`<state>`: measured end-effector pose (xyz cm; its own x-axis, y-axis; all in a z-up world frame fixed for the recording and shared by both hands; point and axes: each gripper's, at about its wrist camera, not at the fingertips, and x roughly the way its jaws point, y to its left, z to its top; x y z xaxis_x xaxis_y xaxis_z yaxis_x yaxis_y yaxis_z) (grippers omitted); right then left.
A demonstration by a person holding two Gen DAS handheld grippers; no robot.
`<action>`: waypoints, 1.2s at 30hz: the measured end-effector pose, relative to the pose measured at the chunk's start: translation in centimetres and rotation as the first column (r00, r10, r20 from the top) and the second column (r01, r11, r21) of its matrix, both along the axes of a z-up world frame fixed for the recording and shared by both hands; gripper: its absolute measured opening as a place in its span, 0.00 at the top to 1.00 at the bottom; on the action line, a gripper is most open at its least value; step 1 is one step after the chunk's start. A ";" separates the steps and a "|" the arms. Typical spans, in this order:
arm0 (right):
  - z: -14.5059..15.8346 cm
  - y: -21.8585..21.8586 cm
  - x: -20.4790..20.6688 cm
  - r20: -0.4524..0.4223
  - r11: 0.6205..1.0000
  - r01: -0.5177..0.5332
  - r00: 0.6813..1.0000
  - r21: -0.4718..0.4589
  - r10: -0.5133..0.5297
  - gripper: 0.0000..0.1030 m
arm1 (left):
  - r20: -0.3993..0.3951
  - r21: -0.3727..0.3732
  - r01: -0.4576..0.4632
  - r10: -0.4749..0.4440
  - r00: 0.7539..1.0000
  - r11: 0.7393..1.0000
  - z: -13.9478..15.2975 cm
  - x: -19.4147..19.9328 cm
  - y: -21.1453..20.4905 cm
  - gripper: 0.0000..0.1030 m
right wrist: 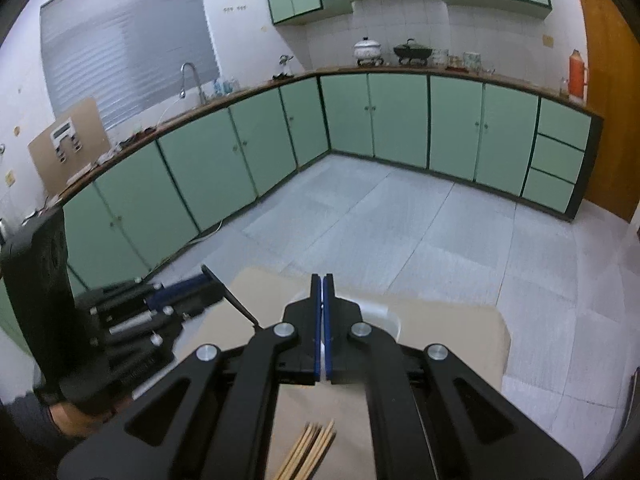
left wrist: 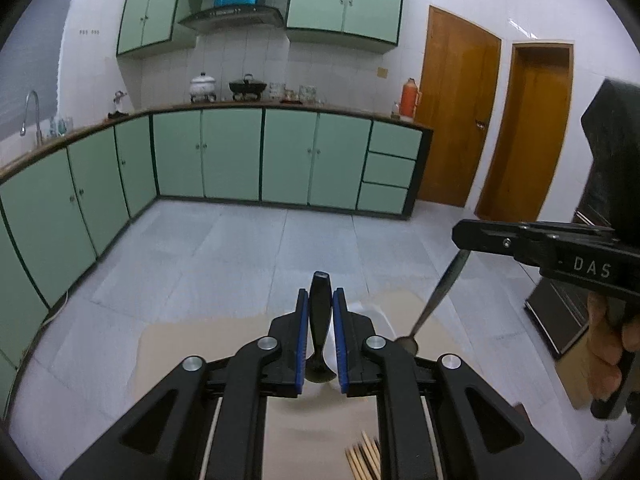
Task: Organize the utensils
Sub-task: 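Carry both spoons to the white holder and lower them into its compartments, then open both tools to release the spoons and withdraw, then grasp the black chopstick with the right tool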
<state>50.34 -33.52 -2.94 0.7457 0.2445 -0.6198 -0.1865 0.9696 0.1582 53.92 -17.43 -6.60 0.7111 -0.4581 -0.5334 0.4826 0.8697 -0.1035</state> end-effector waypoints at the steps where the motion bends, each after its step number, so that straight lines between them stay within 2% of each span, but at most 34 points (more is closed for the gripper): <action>1: -0.4 -0.2 1.0 -0.004 1.000 0.011 1.000 0.006 -0.011 1.00 | 0.001 -0.004 -0.005 0.005 1.000 1.000 -0.2 0.9 -0.4 0.88; 5: -3.6 -0.8 3.6 -0.044 0.999 0.042 0.998 -0.011 -0.042 1.00 | -0.004 0.017 -0.021 0.021 1.000 1.000 -2.9 3.6 -1.9 0.88; 9: -7.9 -1.4 4.4 -0.120 0.998 0.059 0.991 -0.018 -0.061 1.00 | -0.065 0.033 -0.026 0.028 0.997 0.999 -7.6 4.4 -2.2 0.88; 11: -9.4 -1.6 4.2 -0.149 0.998 0.064 0.987 -0.022 -0.066 1.00 | -0.090 0.043 -0.026 0.030 0.996 0.999 -9.1 4.4 -2.1 0.87; 12: -9.9 -1.6 3.8 -0.160 0.998 0.063 0.985 -0.018 -0.065 0.99 | -0.096 0.044 -0.032 0.036 0.995 0.999 -9.7 4.2 -1.7 0.84; 14: -9.8 -1.9 3.3 -0.156 0.997 0.072 0.985 -0.002 -0.071 0.96 | -0.097 0.039 -0.043 0.047 0.994 0.998 -9.8 3.8 -1.1 0.58; 17: -8.6 -2.2 1.6 -0.128 0.996 0.081 0.989 0.032 -0.077 0.95 | -0.060 0.037 -0.055 0.058 0.997 0.998 -8.4 2.1 0.1 0.52; 19: -7.6 -2.4 -0.3 -0.095 0.996 0.079 0.993 0.039 -0.075 0.94 | -0.035 0.039 -0.052 0.054 0.998 0.998 -7.0 0.4 1.3 0.49; 21: -7.1 -2.7 -3.8 -0.058 0.995 0.084 0.995 0.047 -0.081 0.88 | -0.010 0.030 -0.061 0.061 0.998 0.998 -5.6 -2.2 3.0 0.35; 23: -7.0 -3.1 -7.1 -0.026 0.995 0.092 0.996 0.049 -0.091 0.62 | 0.034 0.015 -0.080 0.079 0.996 0.997 -4.8 -5.8 5.2 0.19; 25: -7.9 -2.9 -11.4 0.008 0.994 0.103 0.995 0.025 -0.103 0.55 | 0.061 0.014 -0.089 0.088 0.994 0.996 -4.4 -8.9 6.9 0.14; 27: -10.0 -1.9 -16.0 0.024 0.995 0.102 0.994 -0.012 -0.102 0.54 | 0.069 0.009 -0.102 0.101 0.993 0.995 -4.7 -12.1 8.8 0.09; 29: -12.0 -0.5 -19.7 0.041 0.991 0.115 0.993 -0.061 -0.113 0.51 | 0.076 0.008 -0.124 0.123 0.990 0.992 -5.8 -16.0 10.5 0.07; 31: -14.8 0.9 -23.8 0.039 0.989 0.126 0.992 -0.072 -0.123 0.50 | 0.076 0.019 -0.146 0.144 0.987 0.989 -7.1 -18.9 11.4 0.06; 33: -17.6 1.9 -26.7 0.019 0.989 0.136 0.991 -0.064 -0.135 0.50 | 0.072 0.025 -0.146 0.144 0.987 0.989 -8.7 -21.8 12.0 0.06; 36: -23.2 4.2 -29.9 -0.070 0.991 0.116 0.990 -0.065 -0.121 0.52 | 0.071 0.030 -0.123 0.120 0.990 0.992 -11.7 -25.5 11.7 0.06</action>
